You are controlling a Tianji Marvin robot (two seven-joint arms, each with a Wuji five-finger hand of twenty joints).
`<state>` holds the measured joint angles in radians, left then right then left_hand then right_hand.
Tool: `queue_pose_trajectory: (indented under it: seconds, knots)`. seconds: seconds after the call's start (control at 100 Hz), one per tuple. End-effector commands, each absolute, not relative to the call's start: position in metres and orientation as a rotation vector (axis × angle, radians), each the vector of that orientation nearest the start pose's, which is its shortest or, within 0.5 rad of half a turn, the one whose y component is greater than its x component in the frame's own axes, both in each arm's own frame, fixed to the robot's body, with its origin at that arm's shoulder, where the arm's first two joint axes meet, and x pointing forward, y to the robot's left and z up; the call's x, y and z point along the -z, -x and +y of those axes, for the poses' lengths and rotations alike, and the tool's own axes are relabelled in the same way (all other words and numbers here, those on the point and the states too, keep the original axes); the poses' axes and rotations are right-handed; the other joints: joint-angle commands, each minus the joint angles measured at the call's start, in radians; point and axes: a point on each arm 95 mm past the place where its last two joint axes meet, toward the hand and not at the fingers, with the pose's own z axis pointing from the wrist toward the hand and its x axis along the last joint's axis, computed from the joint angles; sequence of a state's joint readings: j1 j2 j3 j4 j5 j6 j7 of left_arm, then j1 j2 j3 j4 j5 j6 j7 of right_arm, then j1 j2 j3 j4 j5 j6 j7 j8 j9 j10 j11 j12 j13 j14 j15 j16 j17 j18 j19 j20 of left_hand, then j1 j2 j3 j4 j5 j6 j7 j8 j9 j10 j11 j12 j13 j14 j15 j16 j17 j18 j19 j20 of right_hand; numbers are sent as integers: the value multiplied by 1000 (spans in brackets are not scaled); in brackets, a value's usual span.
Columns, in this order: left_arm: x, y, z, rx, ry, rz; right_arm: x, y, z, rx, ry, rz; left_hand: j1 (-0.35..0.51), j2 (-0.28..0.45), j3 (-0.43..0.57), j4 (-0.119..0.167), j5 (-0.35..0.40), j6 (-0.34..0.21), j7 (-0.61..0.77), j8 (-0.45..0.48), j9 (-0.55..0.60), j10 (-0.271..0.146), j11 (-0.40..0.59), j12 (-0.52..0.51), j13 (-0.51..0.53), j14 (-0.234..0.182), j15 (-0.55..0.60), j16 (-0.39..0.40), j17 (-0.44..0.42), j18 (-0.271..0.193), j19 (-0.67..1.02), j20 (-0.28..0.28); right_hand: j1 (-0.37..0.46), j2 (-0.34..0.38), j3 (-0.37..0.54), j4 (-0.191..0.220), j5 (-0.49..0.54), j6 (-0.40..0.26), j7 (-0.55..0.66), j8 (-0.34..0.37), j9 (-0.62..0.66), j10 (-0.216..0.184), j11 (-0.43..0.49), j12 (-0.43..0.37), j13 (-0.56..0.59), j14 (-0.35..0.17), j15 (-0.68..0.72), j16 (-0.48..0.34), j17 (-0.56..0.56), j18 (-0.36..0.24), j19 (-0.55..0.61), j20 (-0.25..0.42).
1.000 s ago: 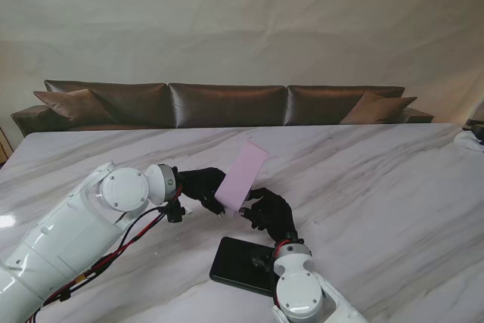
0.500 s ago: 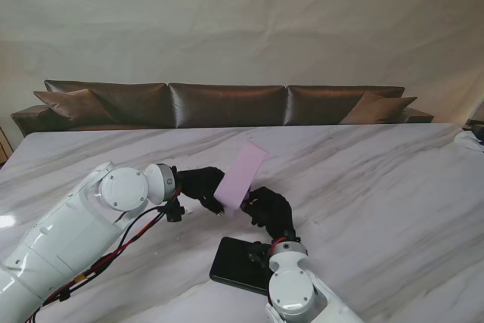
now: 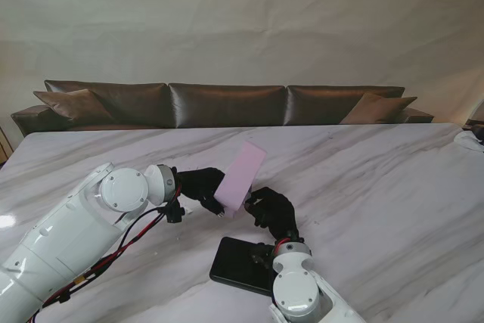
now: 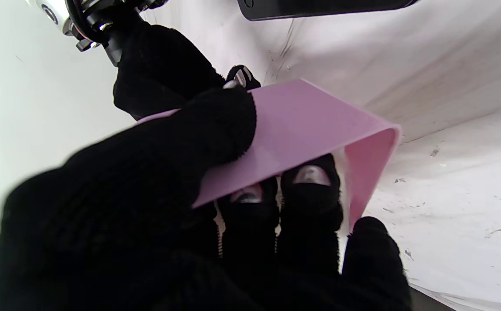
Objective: Refill a tissue box and feed the first sheet
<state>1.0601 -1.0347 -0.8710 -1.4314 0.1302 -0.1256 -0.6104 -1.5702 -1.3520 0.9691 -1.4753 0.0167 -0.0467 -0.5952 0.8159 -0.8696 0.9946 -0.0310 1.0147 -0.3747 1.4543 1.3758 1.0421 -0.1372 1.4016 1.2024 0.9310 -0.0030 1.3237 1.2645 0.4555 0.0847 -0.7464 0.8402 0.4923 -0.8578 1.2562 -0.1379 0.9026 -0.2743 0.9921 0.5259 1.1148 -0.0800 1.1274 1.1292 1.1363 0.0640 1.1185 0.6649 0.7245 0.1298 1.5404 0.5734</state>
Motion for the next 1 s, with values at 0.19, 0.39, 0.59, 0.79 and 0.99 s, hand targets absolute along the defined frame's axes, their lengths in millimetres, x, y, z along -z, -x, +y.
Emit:
queue_pose_trajectory:
  seconds: [0.19,0.39,0.59,0.79,0.99]
  knots:
    - [267,-462,-80,1813,1701,2144,374,-363,100,2259,2429,-296,56,91,119,76,4,-52,-2,24,33,-27,-59,-53,35,-2,8,-4,8,-43,2283,25,-14,15,56,44,18,-42,39,55,-5,-49,38,28,-3,-24,49,13,-10,-47,43,16]
    - [265,-462,-81,1813,1698,2146,376,-362,102,2253,2454,-254,56,91,118,75,3,-53,-3,25,33,-28,-60,-53,34,-2,6,-4,8,-43,2283,25,1,-102,-55,-42,-37,24,-38,-261,16,-43,-10,-16,14,3,39,7,-1,-23,48,17]
    - [265,-462,-80,1810,1697,2148,377,-361,105,2206,2394,-324,55,93,117,74,2,-54,-4,25,33,-28,-60,-53,34,-2,6,-4,8,-43,2283,25,37,-26,-34,35,-50,-20,-300,-352,13,-47,2,10,0,-14,36,18,-8,-35,39,18]
    - [265,-461,-80,1808,1699,2147,378,-362,104,2182,2346,-409,54,95,116,73,2,-54,-4,26,32,-28,-61,-53,34,-2,6,-4,7,-43,2282,25,103,-154,-22,0,-288,-102,-454,-341,-7,-71,9,35,-7,-39,45,30,-14,-52,30,19]
    - [265,-460,-80,1805,1703,2149,378,-362,105,2174,2344,-404,54,96,116,73,2,-54,-4,26,32,-29,-61,-53,34,-2,6,-4,7,-44,2282,25,101,-143,-26,-11,-336,-79,-460,-338,-14,-77,9,38,-10,-42,47,34,-13,-56,29,21]
